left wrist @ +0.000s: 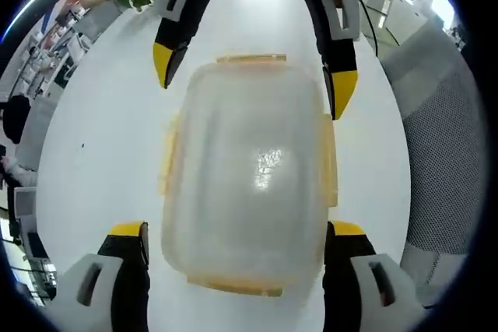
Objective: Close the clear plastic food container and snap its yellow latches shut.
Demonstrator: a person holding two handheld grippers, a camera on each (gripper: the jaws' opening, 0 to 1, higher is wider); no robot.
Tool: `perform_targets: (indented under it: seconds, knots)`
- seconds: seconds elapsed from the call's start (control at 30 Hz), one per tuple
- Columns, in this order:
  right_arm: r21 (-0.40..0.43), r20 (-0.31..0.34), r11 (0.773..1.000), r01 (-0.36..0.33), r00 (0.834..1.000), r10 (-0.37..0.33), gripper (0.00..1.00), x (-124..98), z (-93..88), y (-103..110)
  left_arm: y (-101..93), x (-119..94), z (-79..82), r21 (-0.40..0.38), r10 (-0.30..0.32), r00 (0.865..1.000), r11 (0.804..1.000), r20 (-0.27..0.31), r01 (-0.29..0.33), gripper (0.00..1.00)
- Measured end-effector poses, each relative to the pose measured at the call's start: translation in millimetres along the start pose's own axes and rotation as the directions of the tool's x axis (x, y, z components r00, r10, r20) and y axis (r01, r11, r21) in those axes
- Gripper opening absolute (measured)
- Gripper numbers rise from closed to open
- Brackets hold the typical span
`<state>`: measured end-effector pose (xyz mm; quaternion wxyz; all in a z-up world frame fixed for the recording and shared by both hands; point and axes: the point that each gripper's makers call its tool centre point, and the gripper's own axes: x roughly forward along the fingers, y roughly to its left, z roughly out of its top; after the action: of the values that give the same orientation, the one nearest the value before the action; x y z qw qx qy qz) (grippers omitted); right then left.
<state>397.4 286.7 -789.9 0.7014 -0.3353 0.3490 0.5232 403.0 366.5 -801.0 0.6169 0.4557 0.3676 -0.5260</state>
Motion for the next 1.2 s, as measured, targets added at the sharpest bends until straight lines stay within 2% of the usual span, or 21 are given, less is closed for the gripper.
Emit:
perform_targets:
  seconds: [0.2, 0.27, 0.4, 0.57, 0.63, 0.7, 0.73, 1.1, 1.2]
  knots:
    - [0.035, 0.044, 0.999, 0.004, 0.999, -0.005, 1.00, -3.1, 5.0, 0.8, -0.3, -4.2, -1.1, -0.027, 0.017, 0.999, 0.999, 0.032, -0.016, 0.94]
    - [0.059, 0.053, 0.998, 0.006, 0.999, -0.009, 1.00, -3.8, 5.1, 2.0, -0.9, -5.2, -1.8, -0.045, 0.019, 0.999, 0.999, 0.041, -0.017, 0.93]
    - [0.130, 0.111, 0.991, 0.006, 0.994, -0.020, 1.00, -6.4, 10.8, 6.0, -2.2, -9.7, -0.5, -0.056, 0.037, 0.997, 0.998, 0.065, -0.034, 0.92]
    - [0.137, 0.120, 0.989, 0.046, 0.991, -0.063, 1.00, -9.6, 9.4, 3.5, -1.5, -13.0, 1.6, -0.101, 0.062, 0.994, 0.994, 0.095, -0.052, 0.94]
    - [0.166, 0.145, 0.984, 0.059, 0.986, -0.083, 1.00, -12.2, 11.8, 2.6, -2.9, -13.7, 2.1, -0.115, 0.067, 0.992, 0.992, 0.107, -0.054, 0.95]
    - [0.178, 0.223, 0.979, 0.100, 0.965, -0.139, 1.00, -19.0, 25.0, -3.2, -2.8, -15.1, 2.0, -0.129, 0.085, 0.990, 0.989, 0.116, -0.070, 0.95]
    - [0.197, 0.236, 0.974, 0.107, 0.960, -0.153, 1.00, -22.3, 27.2, -3.6, -2.8, -15.7, 1.7, -0.133, 0.092, 0.989, 0.988, 0.119, -0.076, 0.95]
    - [0.288, 0.254, 0.950, 0.124, 0.946, -0.200, 1.00, -28.8, 24.9, 2.5, -3.7, -30.8, -0.5, -0.253, 0.161, 0.968, 0.961, 0.192, -0.110, 0.95]
    - [0.339, 0.272, 0.932, 0.130, 0.935, -0.229, 1.00, -30.3, 25.9, 0.3, -3.4, -36.8, -0.7, -0.296, 0.195, 0.957, 0.947, 0.214, -0.126, 0.95]
